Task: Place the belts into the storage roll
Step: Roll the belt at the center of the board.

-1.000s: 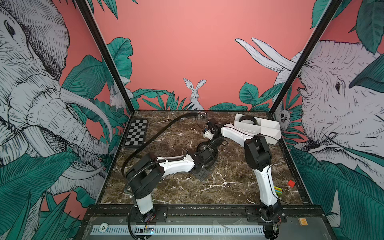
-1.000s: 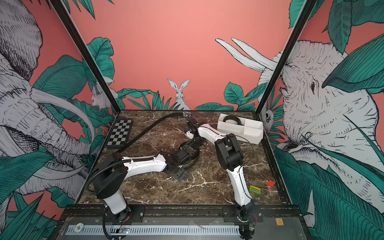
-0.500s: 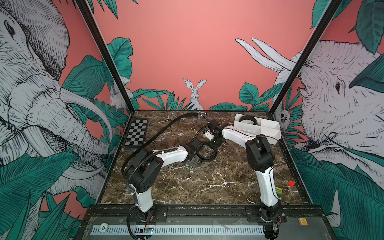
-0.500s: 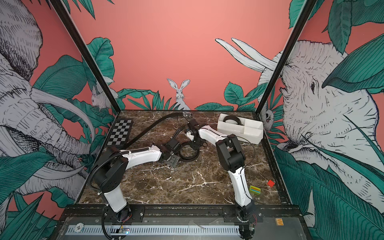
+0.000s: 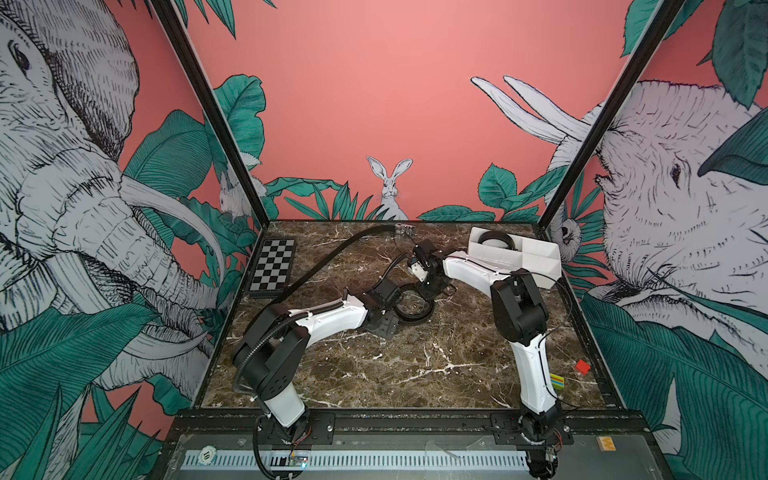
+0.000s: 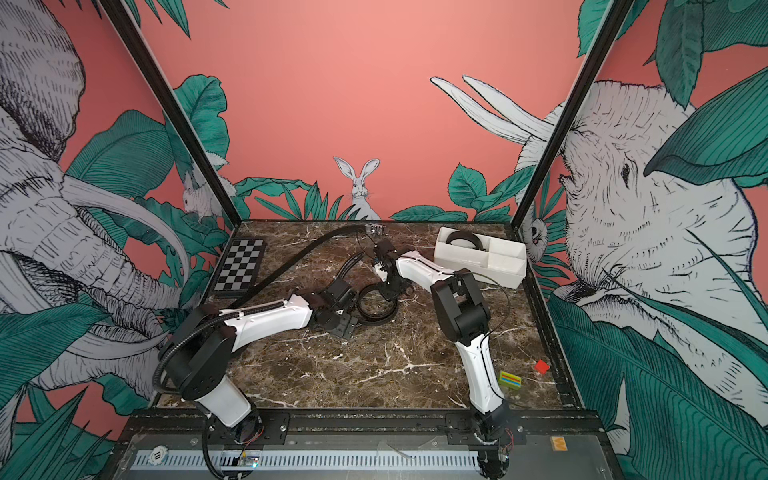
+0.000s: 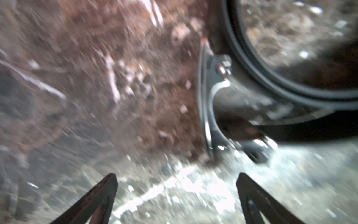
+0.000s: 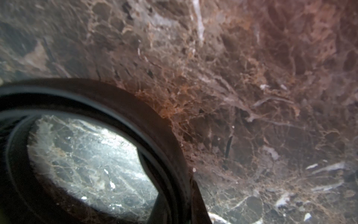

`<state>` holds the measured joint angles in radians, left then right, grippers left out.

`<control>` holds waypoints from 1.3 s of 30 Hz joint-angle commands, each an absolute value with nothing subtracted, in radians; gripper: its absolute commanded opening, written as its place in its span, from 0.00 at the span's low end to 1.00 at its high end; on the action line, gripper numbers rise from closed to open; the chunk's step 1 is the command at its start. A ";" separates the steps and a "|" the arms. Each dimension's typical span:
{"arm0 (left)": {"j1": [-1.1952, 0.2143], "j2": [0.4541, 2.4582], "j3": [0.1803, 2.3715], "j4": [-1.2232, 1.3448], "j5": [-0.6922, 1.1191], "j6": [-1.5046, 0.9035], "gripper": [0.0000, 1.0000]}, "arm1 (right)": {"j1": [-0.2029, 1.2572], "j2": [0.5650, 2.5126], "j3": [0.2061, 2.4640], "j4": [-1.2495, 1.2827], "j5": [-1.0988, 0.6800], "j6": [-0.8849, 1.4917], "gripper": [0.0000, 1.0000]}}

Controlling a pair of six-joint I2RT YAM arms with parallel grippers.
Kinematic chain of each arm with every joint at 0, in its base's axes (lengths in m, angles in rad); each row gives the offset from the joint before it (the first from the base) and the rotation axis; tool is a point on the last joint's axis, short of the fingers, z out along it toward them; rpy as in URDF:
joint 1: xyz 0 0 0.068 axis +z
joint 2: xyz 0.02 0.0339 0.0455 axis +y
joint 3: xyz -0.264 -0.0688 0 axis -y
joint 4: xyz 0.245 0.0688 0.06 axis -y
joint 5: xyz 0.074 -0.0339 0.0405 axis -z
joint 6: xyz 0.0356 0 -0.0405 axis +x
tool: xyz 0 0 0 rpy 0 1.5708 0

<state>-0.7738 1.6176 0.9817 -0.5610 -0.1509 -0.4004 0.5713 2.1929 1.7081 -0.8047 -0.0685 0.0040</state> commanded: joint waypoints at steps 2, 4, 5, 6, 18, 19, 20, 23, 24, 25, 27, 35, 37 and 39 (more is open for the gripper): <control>-0.780 1.478 0.921 -0.583 0.041 -0.529 0.95 | 0.584 2.228 1.686 -0.897 -0.101 0.067 0.00; -0.781 1.429 0.887 -0.517 0.134 -0.592 0.92 | 0.584 2.227 1.681 -0.891 -0.104 0.079 0.00; -0.781 1.417 0.875 -0.483 0.168 -0.632 0.92 | 0.584 2.227 1.678 -0.888 -0.106 0.086 0.00; -0.781 1.415 0.862 -0.441 0.206 -0.666 0.92 | 0.584 2.228 1.675 -0.885 -0.106 0.091 0.00; -0.777 1.568 0.924 -0.229 0.237 -0.809 0.87 | 0.584 2.185 1.591 -0.809 -0.120 0.163 0.00; -0.776 1.553 0.905 -0.192 0.216 -0.820 0.89 | 0.584 2.181 1.586 -0.806 -0.123 0.168 0.00; -0.777 1.543 0.890 -0.158 0.200 -0.830 0.91 | 0.585 2.178 1.583 -0.805 -0.126 0.169 0.00; -0.776 1.555 0.892 -0.134 0.173 -0.836 0.93 | 0.589 2.164 1.566 -0.794 -0.136 0.180 0.00; -0.776 1.568 0.896 -0.122 0.161 -0.836 0.94 | 0.591 2.159 1.558 -0.790 -0.140 0.186 0.00; -0.775 1.582 0.894 -0.088 0.153 -0.840 0.94 | 0.595 2.155 1.551 -0.785 -0.143 0.190 0.00; -0.775 1.614 0.894 -0.038 0.150 -0.855 0.94 | 0.602 2.154 1.540 -0.781 -0.149 0.198 0.00; -0.766 1.713 0.909 0.021 0.116 -0.867 0.89 | 0.624 2.143 1.510 -0.777 -0.166 0.213 0.00; -0.764 1.722 0.922 0.000 0.102 -0.852 0.87 | 0.629 2.136 1.502 -0.778 -0.174 0.218 0.00; -0.763 1.733 0.933 -0.001 0.101 -0.836 0.82 | 0.632 2.127 1.492 -0.775 -0.186 0.228 0.00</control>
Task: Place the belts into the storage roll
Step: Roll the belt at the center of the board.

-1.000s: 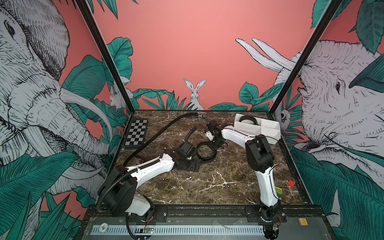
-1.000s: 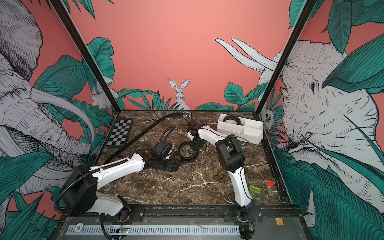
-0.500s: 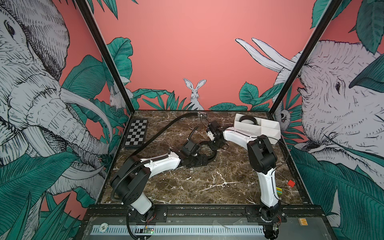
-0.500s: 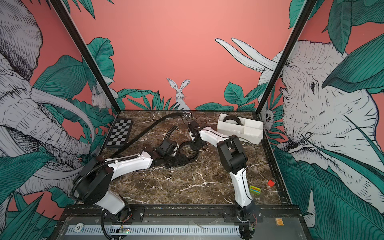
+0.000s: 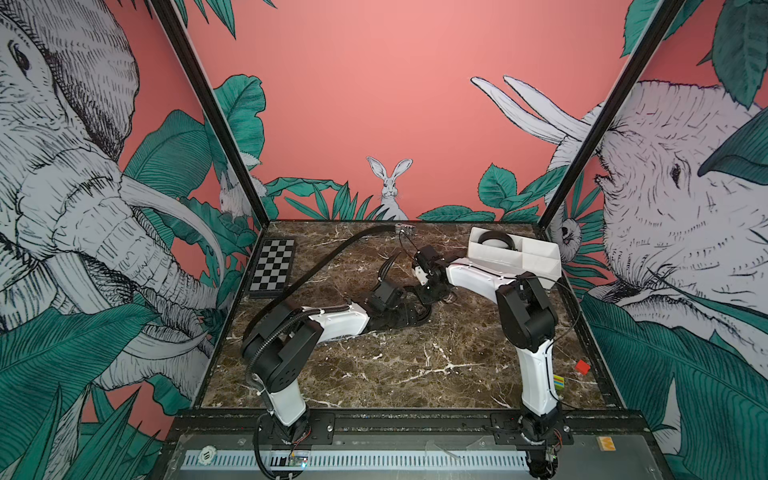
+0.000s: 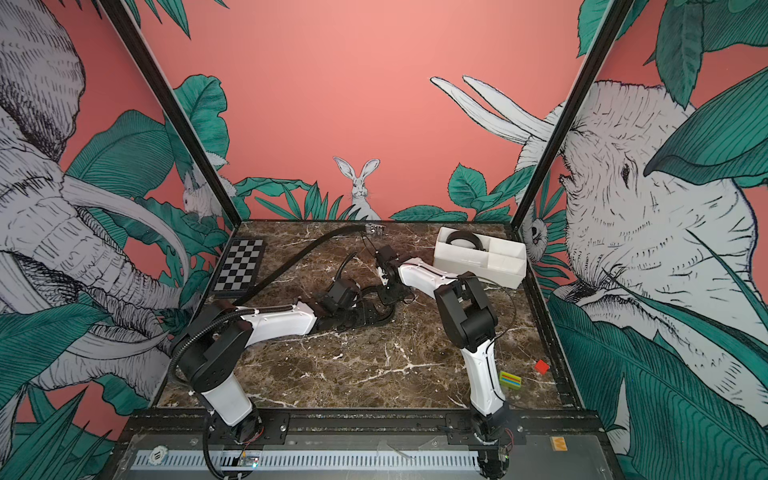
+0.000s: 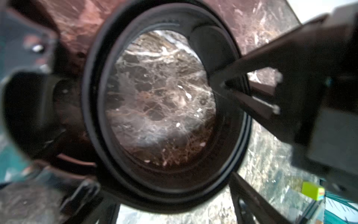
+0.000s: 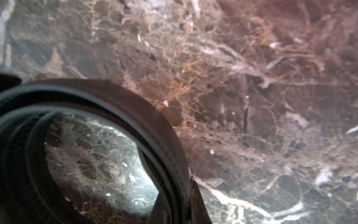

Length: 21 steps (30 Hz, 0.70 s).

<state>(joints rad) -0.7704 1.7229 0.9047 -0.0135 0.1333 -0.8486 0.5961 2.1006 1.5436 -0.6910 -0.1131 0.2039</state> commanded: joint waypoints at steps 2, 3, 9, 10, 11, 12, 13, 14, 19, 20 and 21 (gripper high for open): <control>-0.761 1.740 0.946 -0.010 0.103 -0.819 0.76 | 0.635 2.119 1.482 -0.773 -0.198 0.240 0.00; -0.761 1.743 0.953 -0.018 0.100 -0.809 0.72 | 0.637 2.116 1.478 -0.777 -0.206 0.249 0.00; -0.762 1.750 1.005 -0.154 0.074 -0.716 0.56 | 0.638 2.086 1.427 -0.783 -0.248 0.335 0.00; -0.761 1.747 1.003 -0.167 0.068 -0.701 0.54 | 0.640 2.077 1.415 -0.779 -0.256 0.351 0.00; -0.759 1.747 1.003 -0.175 0.063 -0.692 0.53 | 0.645 2.069 1.403 -0.774 -0.262 0.362 0.00; -0.758 1.746 1.005 -0.187 0.060 -0.682 0.51 | 0.649 2.060 1.389 -0.769 -0.269 0.378 0.00; -0.756 1.746 1.010 -0.203 0.053 -0.674 0.50 | 0.656 2.051 1.377 -0.765 -0.272 0.394 0.00; -0.755 1.746 1.014 -0.215 0.050 -0.663 0.48 | 0.660 2.042 1.365 -0.759 -0.279 0.406 0.00; -0.754 1.763 1.037 -0.281 0.027 -0.612 0.32 | 0.681 1.988 1.278 -0.718 -0.302 0.487 0.00; -0.753 1.765 1.039 -0.292 0.026 -0.600 0.27 | 0.684 1.979 1.264 -0.708 -0.304 0.499 0.00; -0.754 1.768 1.042 -0.302 0.023 -0.584 0.23 | 0.683 1.970 1.248 -0.695 -0.312 0.511 0.00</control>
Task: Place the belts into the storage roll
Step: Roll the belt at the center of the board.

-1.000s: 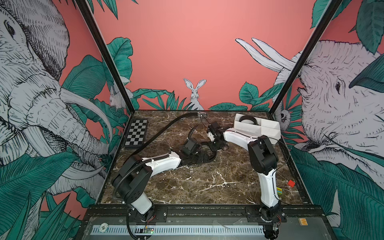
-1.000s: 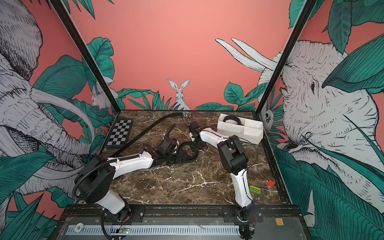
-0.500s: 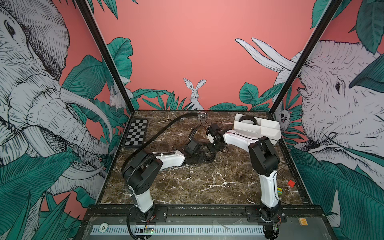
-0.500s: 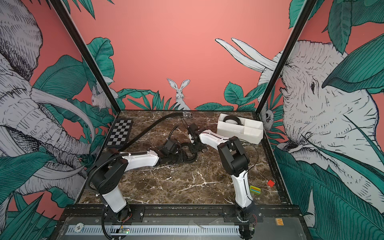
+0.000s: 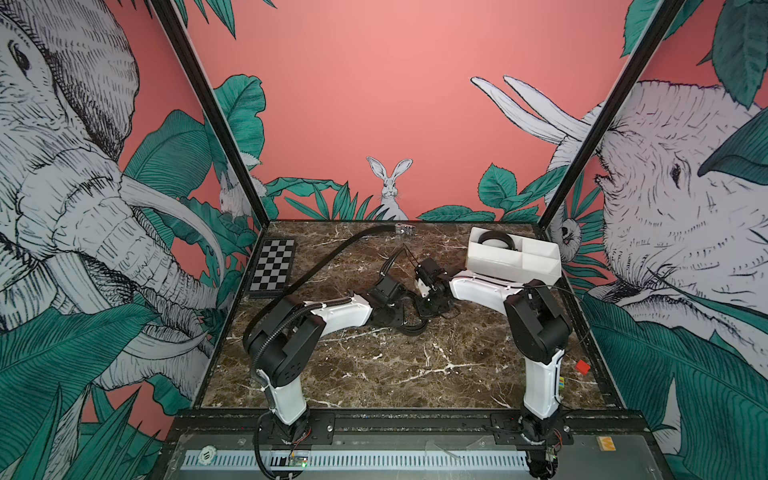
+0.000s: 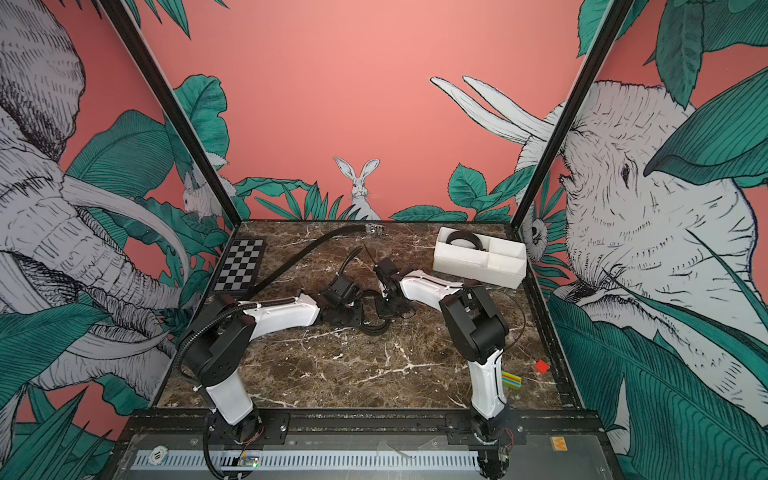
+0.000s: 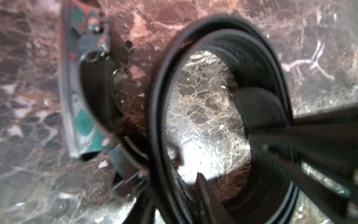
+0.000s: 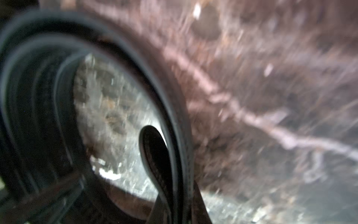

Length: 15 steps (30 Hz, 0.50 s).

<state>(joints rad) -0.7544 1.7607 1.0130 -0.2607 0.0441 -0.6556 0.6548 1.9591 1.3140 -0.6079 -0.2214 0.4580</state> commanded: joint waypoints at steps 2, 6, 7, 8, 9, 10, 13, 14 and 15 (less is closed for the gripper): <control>-0.754 1.772 1.047 -0.321 0.019 -0.551 0.13 | 0.684 1.952 1.228 -0.681 -0.321 0.527 0.00; -0.752 1.787 1.076 -0.383 0.026 -0.449 0.00 | 0.681 1.905 1.203 -0.676 -0.316 0.536 0.16; -0.752 1.791 1.083 -0.404 0.021 -0.423 0.00 | 0.676 1.888 1.198 -0.680 -0.312 0.534 0.23; -0.752 1.791 1.087 -0.414 0.017 -0.397 0.00 | 0.669 1.873 1.192 -0.684 -0.312 0.531 0.26; -0.752 1.793 1.092 -0.425 0.018 -0.361 0.00 | 0.658 1.850 1.184 -0.689 -0.313 0.526 0.30; -0.752 1.797 1.104 -0.446 0.016 -0.325 0.00 | 0.644 1.825 1.171 -0.696 -0.312 0.519 0.35; -0.752 1.807 1.130 -0.483 0.019 -0.208 0.00 | 0.587 1.744 1.131 -0.724 -0.309 0.485 0.47; -0.752 1.807 1.136 -0.488 0.018 -0.177 0.00 | 0.568 1.715 1.116 -0.727 -0.310 0.473 0.50; -0.752 1.810 1.143 -0.491 0.023 -0.142 0.00 | 0.545 1.683 1.101 -0.732 -0.303 0.458 0.54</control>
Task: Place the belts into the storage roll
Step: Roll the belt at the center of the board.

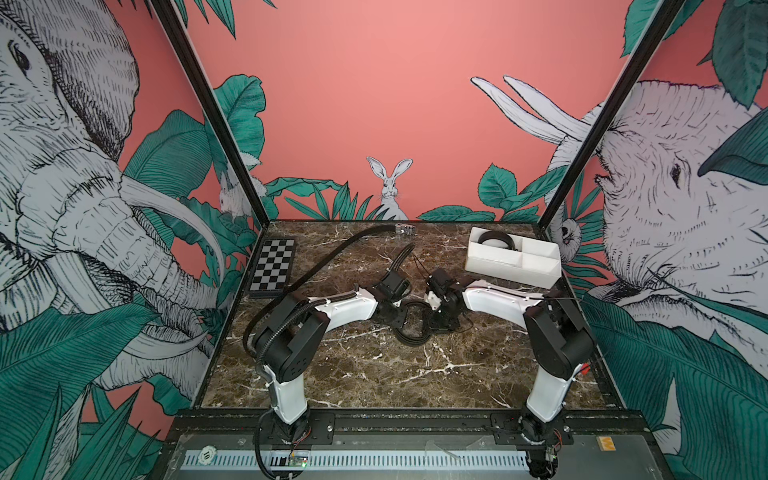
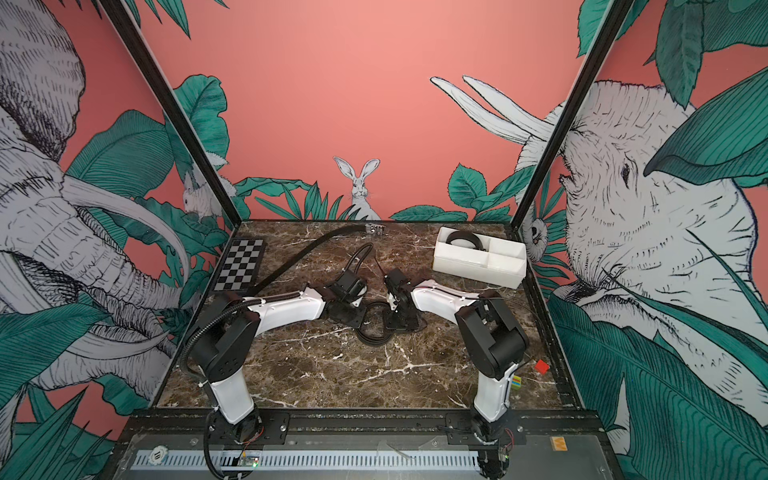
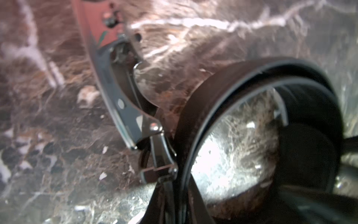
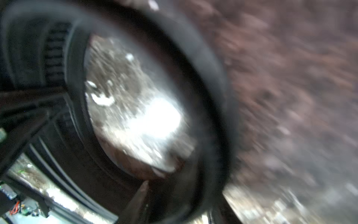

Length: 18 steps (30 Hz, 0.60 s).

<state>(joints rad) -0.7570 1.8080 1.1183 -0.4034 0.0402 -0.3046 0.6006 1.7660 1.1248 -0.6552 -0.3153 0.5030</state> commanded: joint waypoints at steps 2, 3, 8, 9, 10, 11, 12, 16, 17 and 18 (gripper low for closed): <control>-0.752 1.813 1.155 -0.492 0.028 -0.076 0.00 | 0.507 1.629 1.076 -0.732 -0.285 0.422 0.60; -0.752 1.814 1.160 -0.491 0.040 -0.042 0.00 | 0.491 1.610 1.069 -0.726 -0.273 0.398 0.64; -0.754 1.830 1.205 -0.517 0.022 0.114 0.00 | 0.480 1.547 1.017 -0.603 -0.244 0.271 0.75; -0.754 1.833 1.214 -0.527 0.028 0.154 0.00 | 0.480 1.549 1.004 -0.568 -0.244 0.257 0.75; -0.753 1.833 1.223 -0.535 0.041 0.203 0.00 | 0.481 1.551 0.996 -0.531 -0.242 0.240 0.75; -0.754 1.834 1.230 -0.541 0.047 0.245 0.00 | 0.480 1.551 0.984 -0.498 -0.245 0.236 0.75; -0.754 1.838 1.243 -0.559 0.055 0.308 0.00 | 0.480 1.547 0.967 -0.457 -0.243 0.230 0.75; -0.755 1.866 1.304 -0.611 0.094 0.419 0.00 | 0.466 1.549 0.917 -0.349 -0.170 0.270 0.78; -0.756 1.878 1.322 -0.627 0.106 0.430 0.00 | 0.452 1.560 0.920 -0.348 -0.154 0.300 0.78; -0.757 1.893 1.341 -0.648 0.119 0.437 0.00 | 0.431 1.577 0.929 -0.356 -0.155 0.345 0.78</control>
<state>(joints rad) -0.7563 1.8839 1.2896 -0.5777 0.0700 0.3122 0.4648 1.5547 0.9241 -0.4385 -0.2157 0.2932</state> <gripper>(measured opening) 0.169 0.784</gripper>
